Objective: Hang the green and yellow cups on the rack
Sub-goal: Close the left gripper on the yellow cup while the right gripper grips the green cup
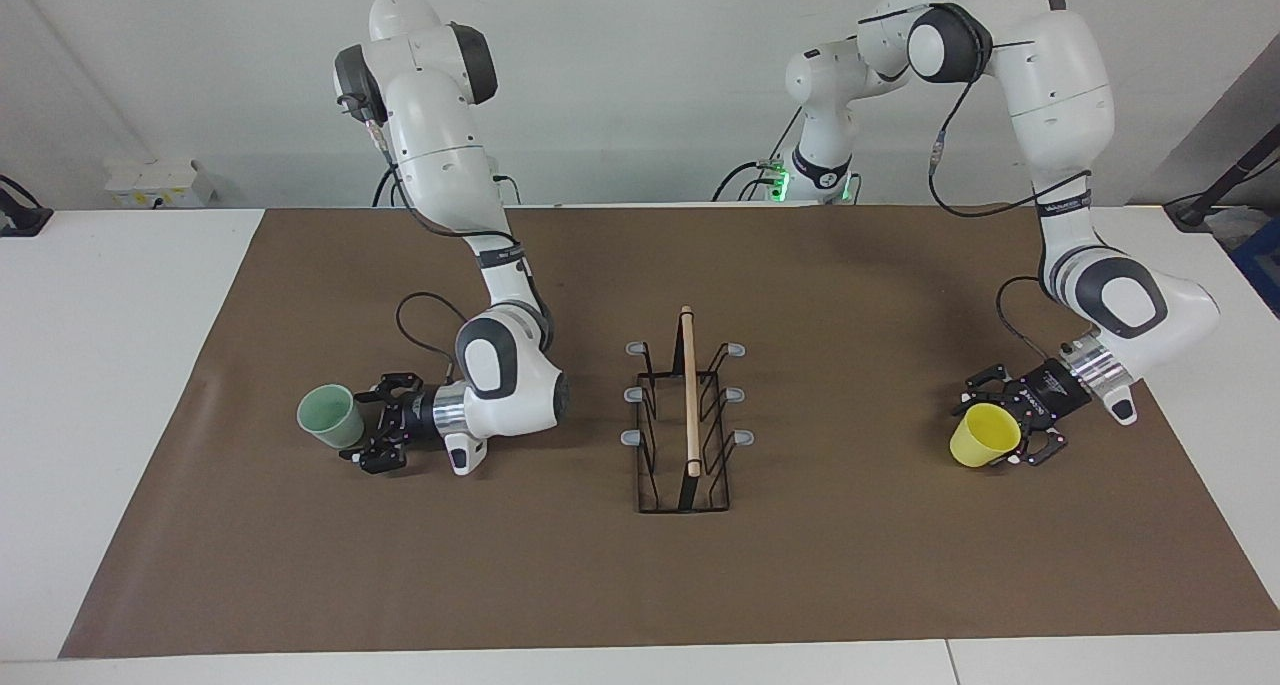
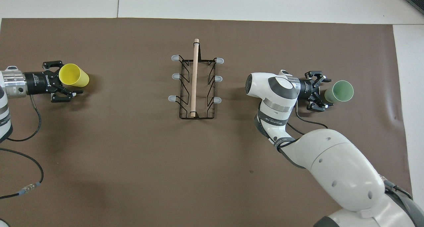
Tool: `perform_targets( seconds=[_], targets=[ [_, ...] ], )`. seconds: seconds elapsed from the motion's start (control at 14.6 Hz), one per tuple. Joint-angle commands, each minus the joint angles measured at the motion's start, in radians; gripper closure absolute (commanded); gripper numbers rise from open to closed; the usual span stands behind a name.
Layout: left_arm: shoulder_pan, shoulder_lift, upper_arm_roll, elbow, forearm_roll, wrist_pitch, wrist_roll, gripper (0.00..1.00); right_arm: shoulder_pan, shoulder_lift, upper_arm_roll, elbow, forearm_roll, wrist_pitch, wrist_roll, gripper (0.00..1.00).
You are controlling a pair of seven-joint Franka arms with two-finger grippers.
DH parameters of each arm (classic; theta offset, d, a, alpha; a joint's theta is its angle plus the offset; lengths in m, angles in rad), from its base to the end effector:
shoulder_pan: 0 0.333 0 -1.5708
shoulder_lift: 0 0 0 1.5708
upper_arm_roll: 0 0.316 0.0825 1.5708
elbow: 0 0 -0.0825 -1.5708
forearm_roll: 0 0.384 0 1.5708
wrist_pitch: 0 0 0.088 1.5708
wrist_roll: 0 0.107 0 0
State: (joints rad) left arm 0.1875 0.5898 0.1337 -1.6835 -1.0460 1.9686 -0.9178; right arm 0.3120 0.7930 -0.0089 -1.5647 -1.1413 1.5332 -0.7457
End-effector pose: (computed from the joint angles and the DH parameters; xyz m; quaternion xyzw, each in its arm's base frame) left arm 0.6491 0.1471 0.2595 0.5640 0.7156 -0.2343 0.3390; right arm 0.6401 0.0960 0.1911 0.5669 0.5562 -0.4399 0.4193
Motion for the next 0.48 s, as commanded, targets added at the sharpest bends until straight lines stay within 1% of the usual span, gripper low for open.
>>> perform_targets(
  seconds=[0.0, 0.07, 0.14, 0.21, 0.27, 0.34, 0.41],
  targets=[
    [-0.017, -0.041, 0.003, -0.053, -0.026, 0.036, 0.036, 0.59, -0.014, -0.035, 0.007, -0.049, -0.054, 0.005, 0.035, 0.00],
    [-0.028, -0.041, 0.003, -0.053, -0.026, 0.048, 0.036, 0.60, -0.020, -0.035, 0.007, -0.052, -0.063, 0.005, 0.052, 0.00],
    [-0.031, -0.041, 0.003, -0.054, -0.026, 0.061, 0.036, 0.70, -0.025, -0.037, 0.007, -0.057, -0.067, 0.005, 0.061, 0.00],
    [-0.037, -0.042, 0.000, -0.054, -0.026, 0.065, 0.036, 1.00, -0.027, -0.037, 0.007, -0.060, -0.069, 0.007, 0.071, 0.00],
    [-0.048, -0.047, 0.001, -0.053, -0.026, 0.068, 0.036, 1.00, -0.028, -0.037, 0.007, -0.061, -0.075, 0.007, 0.080, 0.00],
    [-0.051, -0.056, 0.001, -0.053, -0.026, 0.073, 0.036, 1.00, -0.028, -0.041, 0.007, -0.073, -0.084, 0.007, 0.091, 0.18],
    [-0.054, -0.061, 0.003, -0.051, -0.025, 0.081, 0.037, 1.00, -0.028, -0.046, 0.007, -0.086, -0.098, 0.008, 0.092, 0.44]
  ],
)
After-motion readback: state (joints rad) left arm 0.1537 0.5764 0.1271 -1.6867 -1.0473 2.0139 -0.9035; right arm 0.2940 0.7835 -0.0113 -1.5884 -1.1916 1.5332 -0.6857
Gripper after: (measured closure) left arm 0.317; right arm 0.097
